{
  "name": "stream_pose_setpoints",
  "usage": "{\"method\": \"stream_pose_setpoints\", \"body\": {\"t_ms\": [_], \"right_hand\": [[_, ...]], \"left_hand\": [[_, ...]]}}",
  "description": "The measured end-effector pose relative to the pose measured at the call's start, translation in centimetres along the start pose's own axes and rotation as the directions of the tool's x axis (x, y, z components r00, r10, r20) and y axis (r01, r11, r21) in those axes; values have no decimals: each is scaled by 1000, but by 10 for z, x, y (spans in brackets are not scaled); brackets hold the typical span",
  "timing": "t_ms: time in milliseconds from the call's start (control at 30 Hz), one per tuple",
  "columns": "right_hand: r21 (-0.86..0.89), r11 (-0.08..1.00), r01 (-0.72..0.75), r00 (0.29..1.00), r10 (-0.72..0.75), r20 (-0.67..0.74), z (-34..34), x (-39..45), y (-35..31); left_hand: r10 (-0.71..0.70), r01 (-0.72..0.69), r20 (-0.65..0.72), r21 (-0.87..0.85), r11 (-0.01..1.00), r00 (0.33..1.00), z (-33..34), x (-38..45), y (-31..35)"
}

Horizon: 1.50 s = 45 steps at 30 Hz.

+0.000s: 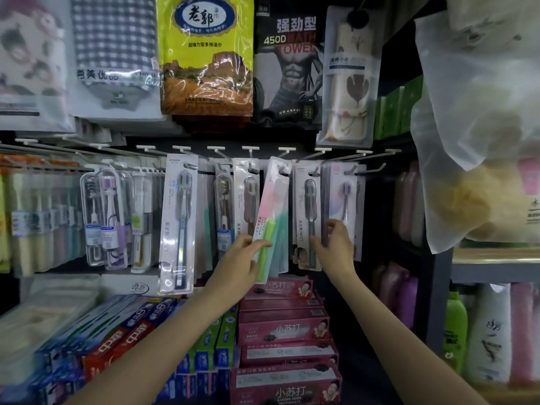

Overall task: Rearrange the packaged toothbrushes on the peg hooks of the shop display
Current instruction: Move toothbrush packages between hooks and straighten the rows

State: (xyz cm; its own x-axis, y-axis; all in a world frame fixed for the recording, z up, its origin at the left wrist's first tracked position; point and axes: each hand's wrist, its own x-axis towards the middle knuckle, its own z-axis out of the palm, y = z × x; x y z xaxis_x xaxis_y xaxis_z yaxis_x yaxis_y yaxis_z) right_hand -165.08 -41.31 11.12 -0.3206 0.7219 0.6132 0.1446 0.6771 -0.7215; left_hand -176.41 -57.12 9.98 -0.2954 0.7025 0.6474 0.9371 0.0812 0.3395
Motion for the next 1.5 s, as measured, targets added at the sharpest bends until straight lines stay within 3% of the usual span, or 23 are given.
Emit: {"method": "stream_pose_setpoints", "body": {"t_ms": [100,200,300,367,467,533,633,767,967,1100,1267,1500], "right_hand": [[16,994,-108,994,108,10,9,9,-5],[32,993,-112,993,113,-46,19,7,-10],[63,998,25,984,-14,-178,24,-8,-18],[65,986,155,952,-131,-275,25,-16,-31],[36,945,325,916,-305,-261,27,-27,-57],[39,914,405,905,-394,-158,32,-34,-70],[117,916,384,921,-389,23,45,-43,-81],[210,950,233,922,-284,264,60,-53,-89],[340,940,1,883,-160,440,84,-69,-114],[285,958,-40,904,-87,419,106,-73,-130],[237,965,-113,963,48,267,129,-82,-130],[305,923,-237,963,181,199,140,-99,-132]], "left_hand": [[6,-4,-49,42,999,999,-8,-7,0],[67,-54,-89,136,989,994,-15,-16,2],[208,-141,-213,291,946,955,-27,-25,-6],[233,-110,-355,335,936,905,-37,-28,-16],[19,135,-573,226,965,820,-50,-27,-31],[-240,273,-633,-47,961,736,-56,-26,-38],[-544,290,-425,-528,798,723,-64,-27,-45],[-572,276,-226,-701,657,788,-75,-34,-62],[-455,338,-33,-622,707,890,-93,-51,-72],[-274,300,121,-415,859,954,-97,-60,-84],[-274,310,145,-456,834,951,-118,-72,-124],[-312,315,85,-454,833,946,-128,-70,-164]]}}
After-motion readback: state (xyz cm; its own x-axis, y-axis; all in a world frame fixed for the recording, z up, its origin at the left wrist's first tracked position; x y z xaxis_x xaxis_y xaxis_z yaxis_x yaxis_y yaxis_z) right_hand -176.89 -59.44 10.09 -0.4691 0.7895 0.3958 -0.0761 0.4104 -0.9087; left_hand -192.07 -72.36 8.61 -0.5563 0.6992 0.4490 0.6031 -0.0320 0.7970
